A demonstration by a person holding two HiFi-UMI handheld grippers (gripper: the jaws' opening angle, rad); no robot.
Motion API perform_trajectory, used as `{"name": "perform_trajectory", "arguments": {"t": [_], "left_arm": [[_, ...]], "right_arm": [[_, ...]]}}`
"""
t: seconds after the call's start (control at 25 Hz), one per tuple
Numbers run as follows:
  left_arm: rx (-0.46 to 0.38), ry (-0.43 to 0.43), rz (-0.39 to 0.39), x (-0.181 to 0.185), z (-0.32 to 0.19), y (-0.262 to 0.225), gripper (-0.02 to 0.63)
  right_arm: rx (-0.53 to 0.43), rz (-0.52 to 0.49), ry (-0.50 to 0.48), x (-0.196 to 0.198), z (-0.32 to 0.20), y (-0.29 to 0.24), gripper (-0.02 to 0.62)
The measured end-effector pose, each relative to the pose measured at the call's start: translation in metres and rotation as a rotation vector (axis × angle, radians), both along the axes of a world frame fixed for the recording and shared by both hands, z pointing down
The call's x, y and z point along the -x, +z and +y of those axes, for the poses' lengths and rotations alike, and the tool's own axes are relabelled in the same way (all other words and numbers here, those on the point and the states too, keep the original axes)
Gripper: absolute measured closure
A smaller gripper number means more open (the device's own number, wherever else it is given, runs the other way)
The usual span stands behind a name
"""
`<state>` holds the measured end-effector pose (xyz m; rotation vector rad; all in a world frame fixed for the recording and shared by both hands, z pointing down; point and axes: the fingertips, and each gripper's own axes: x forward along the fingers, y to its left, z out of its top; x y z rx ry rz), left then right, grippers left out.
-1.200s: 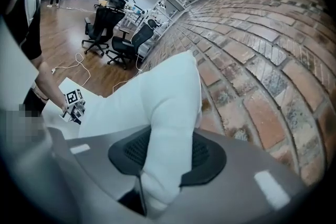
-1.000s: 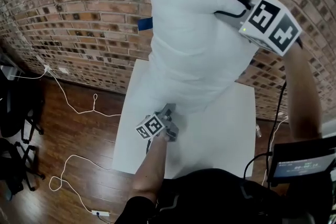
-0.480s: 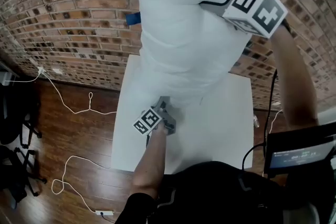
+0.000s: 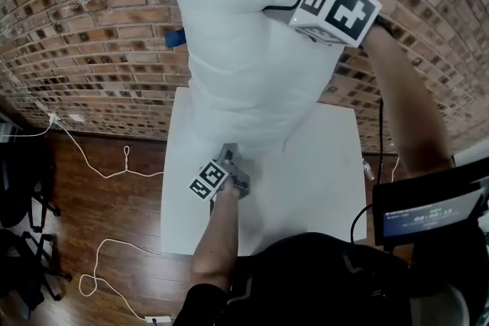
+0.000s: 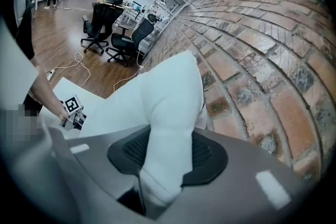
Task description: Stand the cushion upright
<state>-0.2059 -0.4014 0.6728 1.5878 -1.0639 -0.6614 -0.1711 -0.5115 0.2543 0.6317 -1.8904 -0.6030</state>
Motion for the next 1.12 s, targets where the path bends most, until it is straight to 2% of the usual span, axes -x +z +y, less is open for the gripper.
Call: {"name": "perform_trajectory", "arguments": {"t": [0.2,0.32,0.48,0.56,0.64,0.88,1.12], "left_arm": [[0.048,-0.016,0.001,0.002,-0.005,0.007,0.350],[0.072,-0.036,0.000,0.005,0.001,0.011,0.315],[0.137,-0.101,-0.084,0.019,0.023,0.017,0.253],[0.152,-0.112,-0.118,0.022,0.032,0.012,0.266],[0.159,-0.107,-0.133,0.023,0.036,0.007,0.295],[0.175,-0.091,-0.166,0.027,0.046,0.002,0.310],[0.220,-0.097,-0.303,0.033,0.056,-0.003,0.307]], "right_arm": [[0.002,0.008,0.007,0.008,0.000,0.005,0.414],[-0.002,0.004,0.012,0.005,-0.001,0.004,0.400],[-0.007,-0.005,0.015,0.003,-0.003,0.000,0.399],[-0.016,-0.010,0.018,0.003,-0.004,-0.002,0.389],[-0.027,-0.015,0.025,0.003,-0.004,-0.004,0.354],[-0.045,-0.028,0.034,-0.002,0.002,-0.013,0.276],[-0.096,-0.036,0.038,-0.010,0.001,-0.020,0.265]]}}
